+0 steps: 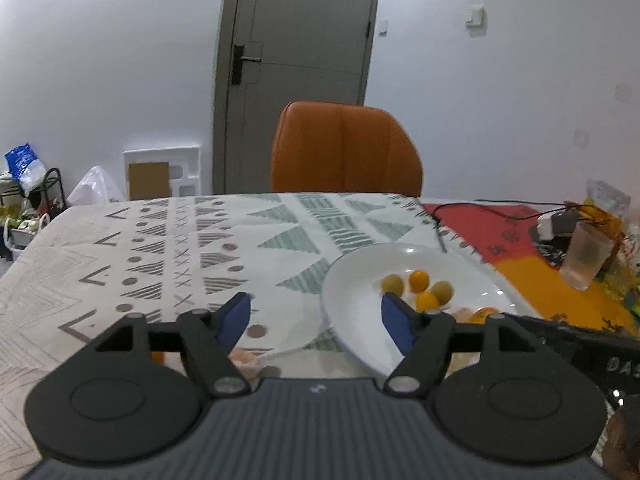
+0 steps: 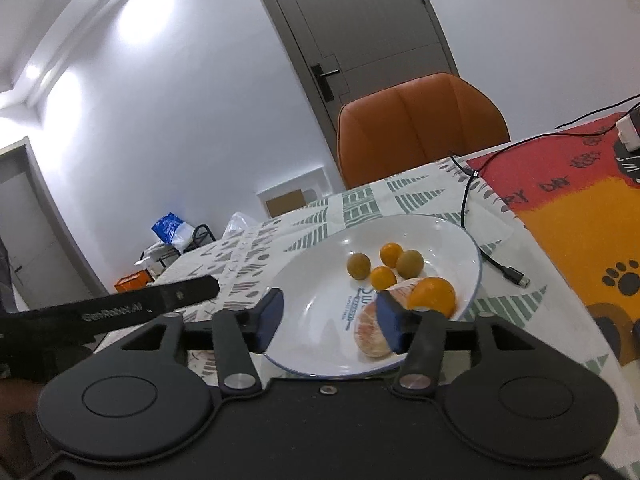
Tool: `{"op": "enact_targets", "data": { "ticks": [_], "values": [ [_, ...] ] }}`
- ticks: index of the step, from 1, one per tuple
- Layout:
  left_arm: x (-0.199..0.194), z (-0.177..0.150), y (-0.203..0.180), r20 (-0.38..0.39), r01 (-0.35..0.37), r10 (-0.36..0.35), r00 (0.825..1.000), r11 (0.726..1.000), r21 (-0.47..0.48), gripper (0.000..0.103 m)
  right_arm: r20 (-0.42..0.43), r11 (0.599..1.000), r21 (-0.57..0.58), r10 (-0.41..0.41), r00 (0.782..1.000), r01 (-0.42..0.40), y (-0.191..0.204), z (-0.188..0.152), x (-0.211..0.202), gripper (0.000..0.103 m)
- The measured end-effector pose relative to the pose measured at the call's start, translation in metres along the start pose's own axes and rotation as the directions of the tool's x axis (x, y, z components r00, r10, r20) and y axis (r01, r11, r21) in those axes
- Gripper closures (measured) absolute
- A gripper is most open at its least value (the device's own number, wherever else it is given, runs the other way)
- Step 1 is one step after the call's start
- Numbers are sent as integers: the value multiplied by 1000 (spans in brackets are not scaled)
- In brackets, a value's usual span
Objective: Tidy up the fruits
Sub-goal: 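Carry both kumquats into the white plate and open both tools to release them, then withdraw both open tools from the plate back toward the fruit pile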
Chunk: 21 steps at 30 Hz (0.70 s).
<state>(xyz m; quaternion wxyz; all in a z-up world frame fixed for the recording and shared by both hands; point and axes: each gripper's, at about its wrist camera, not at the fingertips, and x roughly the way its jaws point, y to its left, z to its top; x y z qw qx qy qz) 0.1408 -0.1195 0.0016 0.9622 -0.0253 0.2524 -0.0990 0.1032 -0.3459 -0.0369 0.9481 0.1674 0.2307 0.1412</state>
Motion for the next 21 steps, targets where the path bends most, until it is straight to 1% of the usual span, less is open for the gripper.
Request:
{"op": "enact_targets", "data": {
  "ticks": [1, 3, 4, 5, 6, 8, 11, 14, 18, 21],
  "values": [
    [-3, 1, 3, 9, -9, 9, 1000, 1000, -6, 32, -5, 1000, 7, 3, 1000, -3, 1, 0, 2, 49],
    [-15, 2, 11, 43, -2, 3, 999, 1000, -21, 31, -27, 1000, 0, 3, 1000, -3, 8, 0, 9, 49],
    [-19, 1, 15, 54, 0, 1, 999, 1000, -28, 27, -33, 1000, -18, 0, 999, -1, 15, 0, 10, 49],
    [-21, -1, 20, 56, -9, 11, 998, 999, -37, 25, -29, 999, -40, 9, 1000, -10, 21, 0, 9, 47],
    [-23, -3, 25, 50, -21, 23, 998, 999, -46, 25, -24, 998, -55, 22, 999, -24, 26, 0, 7, 41],
    [-25, -5, 35, 33, -37, 39, 999, 997, -68, 25, -14, 997, -74, 36, 999, -37, 37, -1, 4, 37],
    [-35, -9, 51, 38, -53, 57, 998, 994, -92, 25, -28, 995, -85, 46, 999, -48, 47, -3, 7, 37],
    [-42, -15, 65, 30, -85, 88, 996, 991, -100, 24, -46, 994, -92, 49, 998, -53, 56, -7, 14, 34],
    [-49, -23, 87, 21, -110, 114, 993, 984, -139, 24, -68, 991, -117, 61, 996, -69, 69, -13, 20, 29],
    [-52, -30, 102, 7, -129, 132, 991, 979, -159, 24, -87, 987, -138, 71, 994, -82, 81, -16, 26, 28]
  ]
}}
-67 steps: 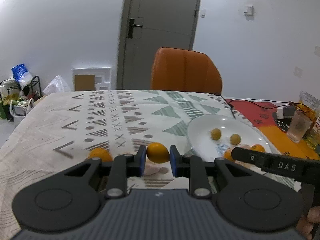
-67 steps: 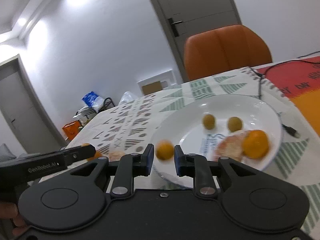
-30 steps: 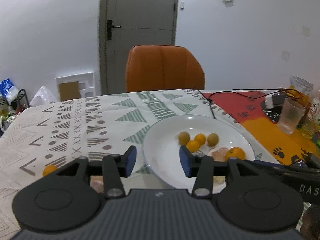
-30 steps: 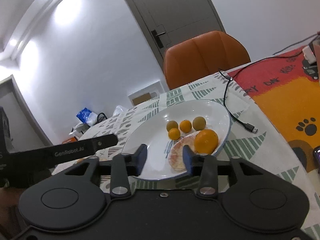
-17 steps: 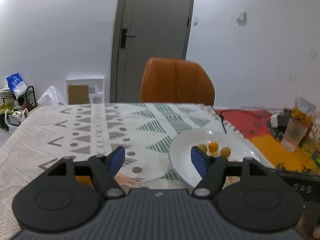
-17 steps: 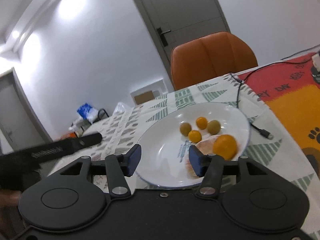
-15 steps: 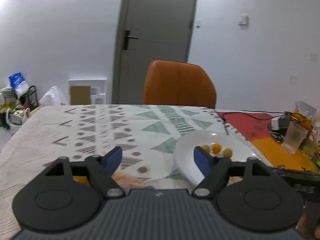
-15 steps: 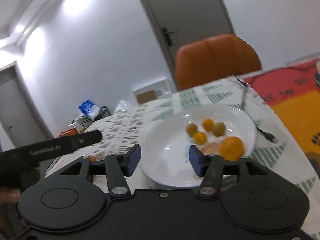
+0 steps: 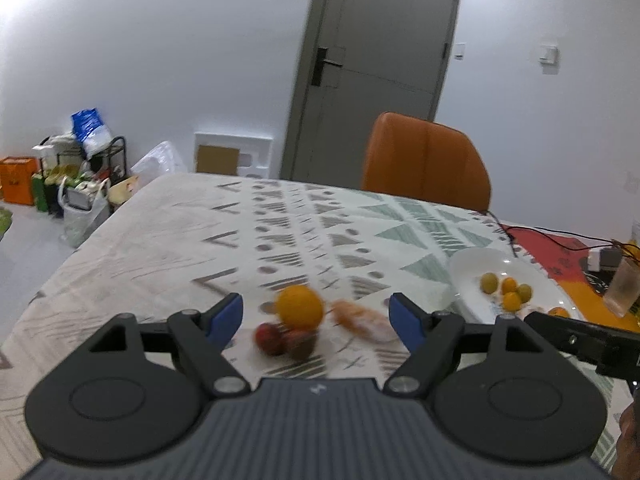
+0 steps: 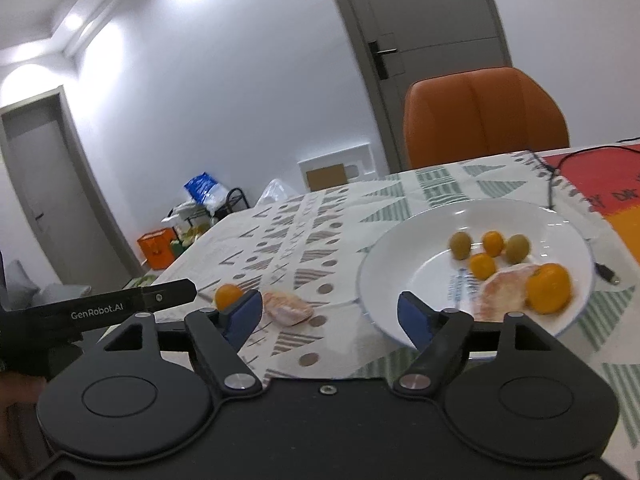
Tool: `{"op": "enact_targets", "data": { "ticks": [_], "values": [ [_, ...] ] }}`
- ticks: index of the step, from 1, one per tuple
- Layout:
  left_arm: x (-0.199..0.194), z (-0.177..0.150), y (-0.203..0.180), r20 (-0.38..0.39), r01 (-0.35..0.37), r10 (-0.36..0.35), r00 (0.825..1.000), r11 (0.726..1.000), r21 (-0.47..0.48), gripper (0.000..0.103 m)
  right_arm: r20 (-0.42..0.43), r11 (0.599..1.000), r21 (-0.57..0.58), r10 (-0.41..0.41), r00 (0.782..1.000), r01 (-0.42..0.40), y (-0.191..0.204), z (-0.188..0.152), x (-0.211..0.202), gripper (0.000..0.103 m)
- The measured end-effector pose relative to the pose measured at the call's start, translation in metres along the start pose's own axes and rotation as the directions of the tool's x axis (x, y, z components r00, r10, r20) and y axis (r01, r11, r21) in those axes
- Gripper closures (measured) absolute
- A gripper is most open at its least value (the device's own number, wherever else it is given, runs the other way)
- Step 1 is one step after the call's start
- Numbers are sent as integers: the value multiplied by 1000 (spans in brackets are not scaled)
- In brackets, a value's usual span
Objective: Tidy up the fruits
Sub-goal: 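Withdraw both open tools from the plate back toward the fruit pile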
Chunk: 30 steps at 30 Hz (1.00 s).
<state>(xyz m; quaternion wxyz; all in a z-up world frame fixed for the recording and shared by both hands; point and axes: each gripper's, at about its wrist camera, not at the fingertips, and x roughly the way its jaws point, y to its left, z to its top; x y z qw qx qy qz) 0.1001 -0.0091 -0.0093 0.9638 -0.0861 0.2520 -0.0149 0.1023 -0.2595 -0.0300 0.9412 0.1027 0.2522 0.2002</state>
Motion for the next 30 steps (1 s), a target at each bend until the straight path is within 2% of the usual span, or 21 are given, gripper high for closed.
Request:
{"op": "enact_targets", "data": {
  "ticks": [7, 17, 22, 25, 30],
  "values": [
    [-2, -5, 27, -9, -32, 32, 999, 999, -31, 24, -32, 1000, -22, 17, 999, -18, 17, -5, 16, 27],
    [1, -15, 51, -35, -48, 46, 998, 997, -58, 24, -58, 997, -78, 21, 998, -26, 35, -8, 33, 12],
    [7, -20, 57, -45, -45, 42, 998, 997, -58, 28, -70, 995, -96, 24, 997, -30, 39, -10, 42, 11],
    [11, -19, 59, -47, -42, 39, 998, 997, -63, 30, -82, 994, -102, 31, 996, -39, 41, -10, 50, 13],
    [22, -19, 59, -61, -34, 30, 998, 997, -63, 44, -106, 993, -106, 41, 993, -52, 43, -9, 61, 29]
  ]
}}
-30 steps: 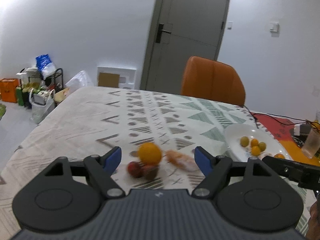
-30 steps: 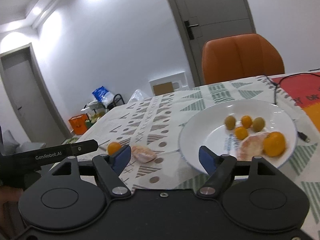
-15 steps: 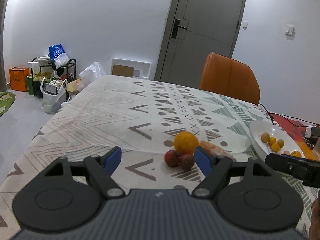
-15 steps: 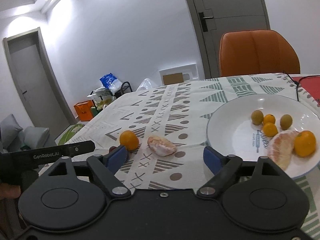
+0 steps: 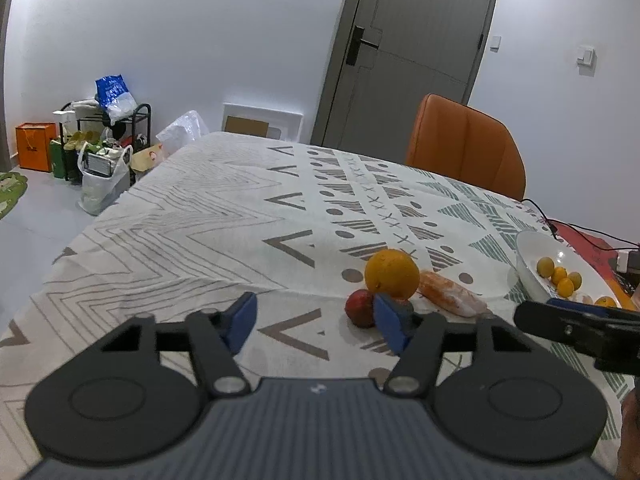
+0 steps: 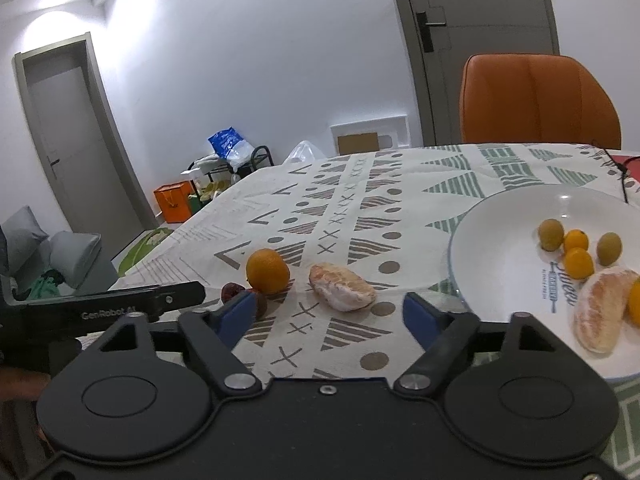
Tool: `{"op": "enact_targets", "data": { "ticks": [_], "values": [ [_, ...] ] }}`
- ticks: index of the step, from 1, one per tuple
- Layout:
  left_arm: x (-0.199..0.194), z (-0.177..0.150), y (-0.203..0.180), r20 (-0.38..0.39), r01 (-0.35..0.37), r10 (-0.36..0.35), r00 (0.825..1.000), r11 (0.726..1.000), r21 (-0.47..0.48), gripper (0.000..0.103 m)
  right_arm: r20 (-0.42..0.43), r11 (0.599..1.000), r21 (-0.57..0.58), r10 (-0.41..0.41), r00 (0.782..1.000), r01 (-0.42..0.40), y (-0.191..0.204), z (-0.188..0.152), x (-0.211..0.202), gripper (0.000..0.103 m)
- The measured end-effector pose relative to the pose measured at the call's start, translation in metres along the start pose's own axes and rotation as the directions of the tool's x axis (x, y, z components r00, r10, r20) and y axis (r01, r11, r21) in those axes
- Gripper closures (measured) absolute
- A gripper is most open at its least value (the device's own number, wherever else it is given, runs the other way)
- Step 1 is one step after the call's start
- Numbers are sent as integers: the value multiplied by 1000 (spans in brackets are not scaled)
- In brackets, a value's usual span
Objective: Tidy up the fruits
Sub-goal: 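Grasp the pink pomelo segment with the right tool while the left grasps the red plum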
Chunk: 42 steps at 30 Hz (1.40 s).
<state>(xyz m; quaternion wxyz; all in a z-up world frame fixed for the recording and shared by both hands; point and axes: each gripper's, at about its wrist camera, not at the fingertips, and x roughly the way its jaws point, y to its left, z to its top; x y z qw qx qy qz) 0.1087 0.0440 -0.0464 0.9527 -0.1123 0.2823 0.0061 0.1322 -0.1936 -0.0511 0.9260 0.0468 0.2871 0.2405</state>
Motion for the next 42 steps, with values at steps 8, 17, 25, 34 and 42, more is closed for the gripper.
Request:
{"op": "enact_targets", "data": {
  "ticks": [8, 17, 25, 34, 42],
  "values": [
    [16, 0, -4, -27, 28, -28, 999, 1000, -4, 61, -25, 1000, -13, -11, 1000, 11, -2, 7, 18, 37],
    [24, 1, -7, -30, 77, -77, 997, 997, -15, 64, -61, 999, -35, -36, 997, 34, 1, 12, 40, 40],
    [29, -3, -13, -60, 80, -80, 995, 997, -3, 85, -71, 995, -77, -61, 996, 55, 4, 12, 50, 42],
    [20, -1, -8, -40, 63, -63, 997, 998, -11, 86, -108, 997, -70, -39, 993, 32, 8, 7, 49, 77],
    [12, 2, -3, -27, 42, -43, 999, 999, -18, 86, -104, 998, -67, -10, 995, 3, 15, 5, 41, 73]
  ]
}}
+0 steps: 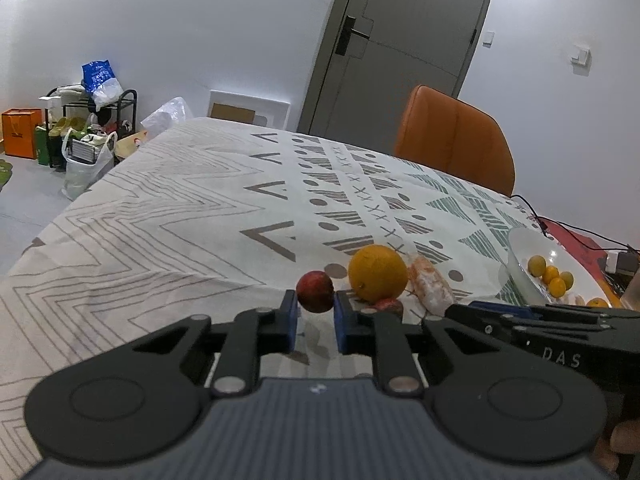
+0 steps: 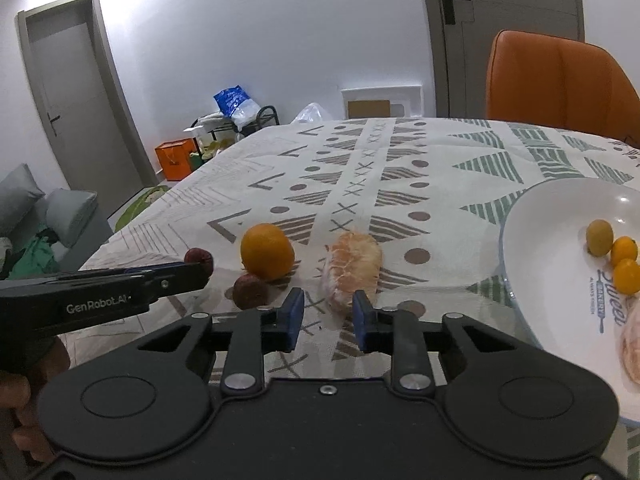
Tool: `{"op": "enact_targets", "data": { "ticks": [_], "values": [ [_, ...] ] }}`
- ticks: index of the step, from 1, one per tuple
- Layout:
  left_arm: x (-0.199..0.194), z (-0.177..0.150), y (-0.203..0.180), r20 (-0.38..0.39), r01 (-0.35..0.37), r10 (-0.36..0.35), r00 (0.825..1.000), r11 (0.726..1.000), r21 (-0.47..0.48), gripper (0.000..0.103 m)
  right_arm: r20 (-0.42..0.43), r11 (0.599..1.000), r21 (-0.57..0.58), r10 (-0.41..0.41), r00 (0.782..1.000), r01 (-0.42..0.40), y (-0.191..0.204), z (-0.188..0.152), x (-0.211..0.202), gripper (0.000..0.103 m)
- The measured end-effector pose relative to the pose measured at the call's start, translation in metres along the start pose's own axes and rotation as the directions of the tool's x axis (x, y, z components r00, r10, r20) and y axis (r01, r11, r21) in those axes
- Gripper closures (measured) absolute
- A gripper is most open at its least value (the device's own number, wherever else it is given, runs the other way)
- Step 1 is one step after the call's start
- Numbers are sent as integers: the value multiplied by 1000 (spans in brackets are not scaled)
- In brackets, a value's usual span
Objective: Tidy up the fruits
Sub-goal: 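Grasp the pink pomelo segment with the right tool while the left grasps the red plum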
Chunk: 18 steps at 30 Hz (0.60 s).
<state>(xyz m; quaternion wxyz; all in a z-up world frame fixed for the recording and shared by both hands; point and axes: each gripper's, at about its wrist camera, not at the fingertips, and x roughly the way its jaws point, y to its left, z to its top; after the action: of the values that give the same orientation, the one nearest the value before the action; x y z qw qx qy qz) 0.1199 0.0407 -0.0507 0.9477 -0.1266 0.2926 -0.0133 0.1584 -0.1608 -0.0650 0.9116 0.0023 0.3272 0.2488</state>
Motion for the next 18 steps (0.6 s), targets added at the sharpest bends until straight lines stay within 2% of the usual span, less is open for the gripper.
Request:
{"op": "enact_targets", "data": {
  "ticks": [2, 5, 13, 18],
  "values": [
    [-2, 1, 0, 8, -4, 4, 1000, 1000, 3, 86, 4, 1000, 7, -11, 1000, 11, -2, 1, 0, 69],
    [-5, 3, 3, 15, -11, 11, 1000, 1000, 0, 86, 0, 999, 29, -17, 1000, 17, -7, 2, 4, 50],
    [-7, 2, 11, 17, -23, 24, 1000, 1000, -15, 86, -16, 1000, 0, -9, 1000, 9, -1, 4, 19, 50],
    [-7, 2, 19, 17, -29, 29, 999, 999, -29, 86, -7, 999, -21, -38, 999, 38, 5, 8, 29, 50]
  ]
}}
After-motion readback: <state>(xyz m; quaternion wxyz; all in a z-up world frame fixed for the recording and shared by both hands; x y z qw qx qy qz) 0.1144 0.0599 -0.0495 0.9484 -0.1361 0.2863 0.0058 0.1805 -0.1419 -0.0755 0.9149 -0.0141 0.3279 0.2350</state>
